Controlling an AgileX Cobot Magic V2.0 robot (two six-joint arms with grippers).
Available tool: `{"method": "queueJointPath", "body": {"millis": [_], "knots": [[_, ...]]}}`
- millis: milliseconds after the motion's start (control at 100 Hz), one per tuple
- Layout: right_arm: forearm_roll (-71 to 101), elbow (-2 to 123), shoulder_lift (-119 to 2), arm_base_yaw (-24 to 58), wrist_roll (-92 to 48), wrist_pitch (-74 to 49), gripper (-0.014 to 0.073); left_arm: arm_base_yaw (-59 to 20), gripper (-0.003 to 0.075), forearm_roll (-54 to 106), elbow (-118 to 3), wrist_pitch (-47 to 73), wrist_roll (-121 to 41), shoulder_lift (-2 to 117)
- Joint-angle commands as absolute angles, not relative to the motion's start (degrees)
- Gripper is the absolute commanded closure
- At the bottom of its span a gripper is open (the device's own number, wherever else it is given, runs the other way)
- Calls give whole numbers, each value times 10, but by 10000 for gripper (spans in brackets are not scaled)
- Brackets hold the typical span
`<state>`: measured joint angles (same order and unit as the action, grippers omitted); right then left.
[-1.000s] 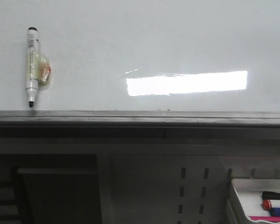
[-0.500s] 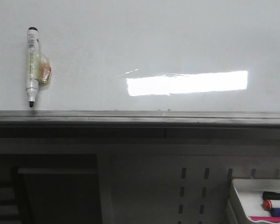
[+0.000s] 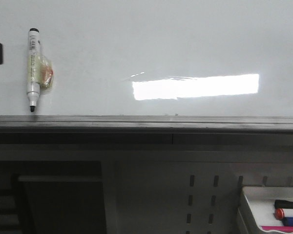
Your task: Write number 4 on whiteboard
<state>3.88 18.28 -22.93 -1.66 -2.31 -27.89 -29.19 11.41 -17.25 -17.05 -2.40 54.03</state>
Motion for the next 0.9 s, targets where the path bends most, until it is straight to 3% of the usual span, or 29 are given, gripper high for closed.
{"method": "queueJointPath", "body": {"millis": [0, 510, 560, 610, 710, 890], "knots": [[41, 204, -239, -20, -24, -238, 658, -314, 247, 149, -197, -243, -17, 584], [41, 204, -239, -20, -24, -237, 658, -339, 258, 218, -260, -283, -7, 745], [41, 204, -239, -20, -24, -237, 658, -339, 304, 219, -260, -283, -6, 747], [41, 204, -239, -20, -24, -245, 658, -339, 407, 219, -260, -283, -6, 747], [41, 204, -239, -20, -24, -260, 658, -339, 746, 218, -260, -282, -6, 747], [78, 214, -244, 22, -42, -291, 658, -343, 741, 190, -259, -275, -6, 737]]}}
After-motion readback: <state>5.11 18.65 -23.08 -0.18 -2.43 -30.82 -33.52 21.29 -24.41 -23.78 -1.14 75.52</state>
